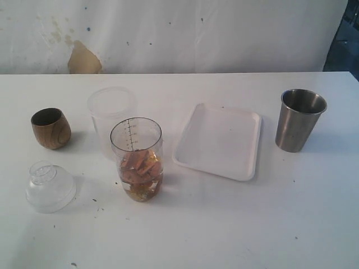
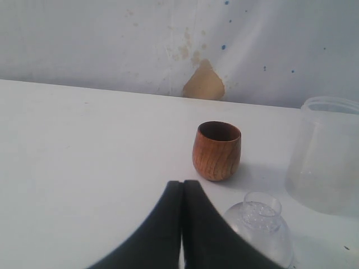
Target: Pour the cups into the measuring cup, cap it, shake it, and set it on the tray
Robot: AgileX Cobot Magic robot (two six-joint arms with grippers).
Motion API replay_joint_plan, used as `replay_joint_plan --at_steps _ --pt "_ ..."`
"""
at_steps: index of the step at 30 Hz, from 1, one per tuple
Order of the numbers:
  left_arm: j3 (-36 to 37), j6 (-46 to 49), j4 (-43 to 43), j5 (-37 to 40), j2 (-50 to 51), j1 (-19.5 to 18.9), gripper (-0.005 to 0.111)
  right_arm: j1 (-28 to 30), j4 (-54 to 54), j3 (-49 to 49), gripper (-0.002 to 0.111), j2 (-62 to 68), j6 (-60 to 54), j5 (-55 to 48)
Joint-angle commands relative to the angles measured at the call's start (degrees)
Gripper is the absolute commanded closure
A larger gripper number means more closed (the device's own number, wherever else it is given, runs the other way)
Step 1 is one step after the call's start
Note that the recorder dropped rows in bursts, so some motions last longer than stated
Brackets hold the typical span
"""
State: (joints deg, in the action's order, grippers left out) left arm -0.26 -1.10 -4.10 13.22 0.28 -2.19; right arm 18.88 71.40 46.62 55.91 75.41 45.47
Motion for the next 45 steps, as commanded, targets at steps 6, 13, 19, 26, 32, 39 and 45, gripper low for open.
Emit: replay_joint_plan --at_steps 6,13,19,26,32,39,45 --pt "0.3 -0.1 0.1 0.1 -0.3 0.1 0.106 0.0 1.0 -13.5 0.108 -13.7 8.0 -0.4" --pt "0.3 -0.1 0.1 0.1 -0.3 0.1 0.106 0.0 1.6 -19.2 0.108 -22.3 12.2 5.6" --pt "0.3 -0.1 0.1 0.1 -0.3 0.1 0.106 0.0 1.6 -19.3 0.108 -25.1 13.1 7.0" --pt "0.3 -0.1 0.1 0.1 -0.3 0.1 0.106 -2.8 1.6 -19.4 0.108 -25.3 13.1 7.0" --pt "0.3 -0.1 0.1 0.1 -0.3 0.1 0.106 -8.2 1.2 -19.4 0.108 -27.9 11.7 -1.1" --pt "0.3 -0.1 0.1 0.1 -0.3 0.1 0.106 -13.1 -8.2 -21.5 0.108 -37.8 3.5 -16.3" --pt "0.3 -0.1 0.1 0.1 -0.3 0.1 0.106 -13.1 -16.9 -22.3 0.108 -41.8 -10.3 -12.6"
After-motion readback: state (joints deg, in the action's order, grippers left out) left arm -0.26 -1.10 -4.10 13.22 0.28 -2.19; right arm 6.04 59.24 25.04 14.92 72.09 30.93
